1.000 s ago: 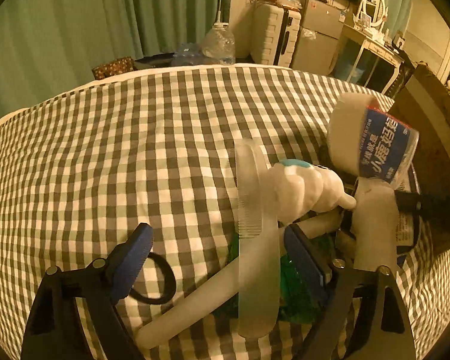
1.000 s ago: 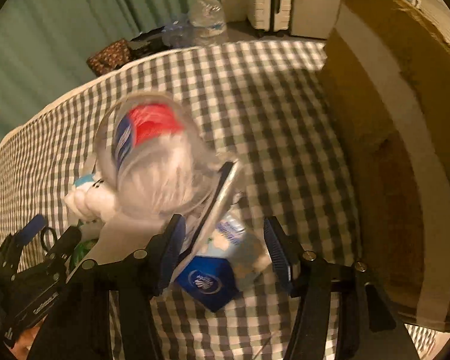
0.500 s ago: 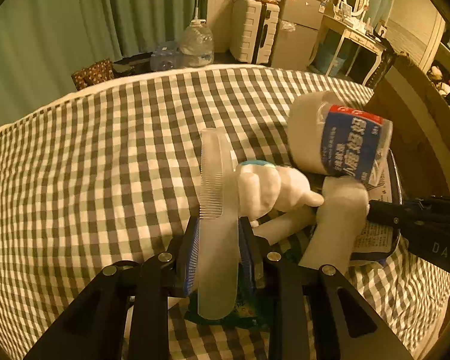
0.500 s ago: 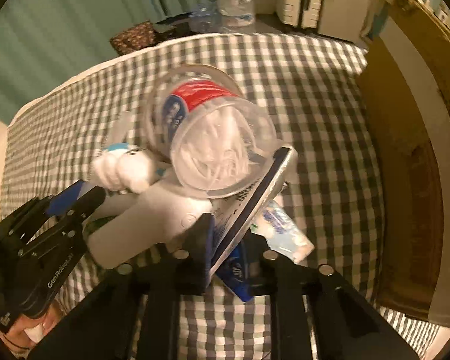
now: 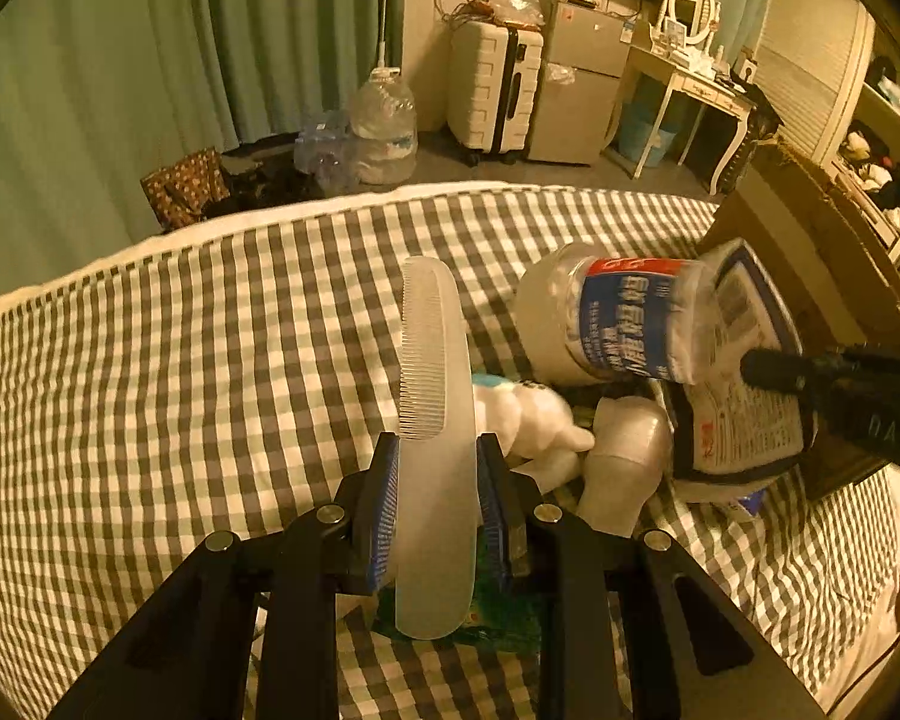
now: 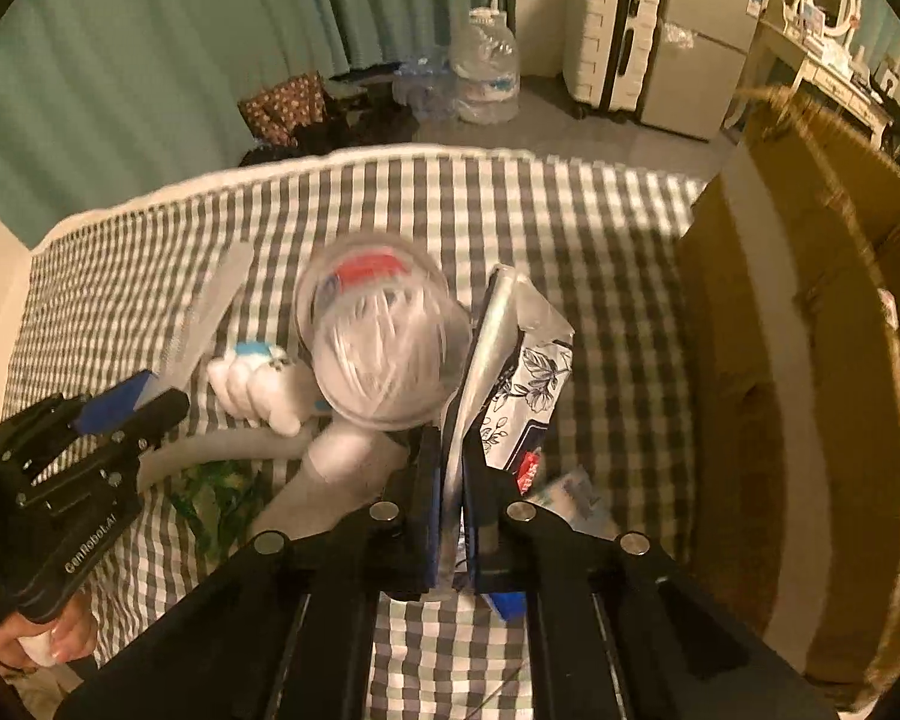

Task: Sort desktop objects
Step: 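Lift the comb and wipes packet and carry them over the cardboard box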

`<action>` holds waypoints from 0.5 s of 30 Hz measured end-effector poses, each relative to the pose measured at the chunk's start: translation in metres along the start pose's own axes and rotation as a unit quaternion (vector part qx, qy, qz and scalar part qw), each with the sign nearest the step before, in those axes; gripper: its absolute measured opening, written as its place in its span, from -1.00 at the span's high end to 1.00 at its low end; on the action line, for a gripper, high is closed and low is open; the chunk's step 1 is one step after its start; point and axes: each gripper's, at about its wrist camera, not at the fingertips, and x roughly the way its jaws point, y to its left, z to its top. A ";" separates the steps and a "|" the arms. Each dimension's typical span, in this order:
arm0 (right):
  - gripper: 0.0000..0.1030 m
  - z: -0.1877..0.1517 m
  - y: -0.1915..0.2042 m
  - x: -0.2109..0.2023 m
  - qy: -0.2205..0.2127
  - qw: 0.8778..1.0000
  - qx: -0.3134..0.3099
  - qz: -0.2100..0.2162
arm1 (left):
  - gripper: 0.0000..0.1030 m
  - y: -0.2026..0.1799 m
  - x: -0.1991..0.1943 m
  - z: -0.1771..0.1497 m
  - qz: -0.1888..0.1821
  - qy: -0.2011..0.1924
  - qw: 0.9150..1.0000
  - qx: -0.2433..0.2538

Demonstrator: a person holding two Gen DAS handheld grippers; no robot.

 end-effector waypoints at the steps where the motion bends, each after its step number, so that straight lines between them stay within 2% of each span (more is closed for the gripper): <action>1: 0.89 0.003 0.001 -0.004 -0.006 1.000 0.002 0.003 | 0.51 0.000 -0.002 -0.003 0.002 -0.003 1.000 0.001; 11: 0.89 0.024 0.005 -0.059 -0.053 0.998 0.006 0.014 | 0.50 -0.002 -0.049 0.021 0.017 -0.052 0.998 0.003; 15: 0.89 0.018 0.004 -0.086 -0.077 0.997 -0.013 0.023 | 0.50 0.004 -0.080 0.038 0.019 -0.085 0.996 -0.005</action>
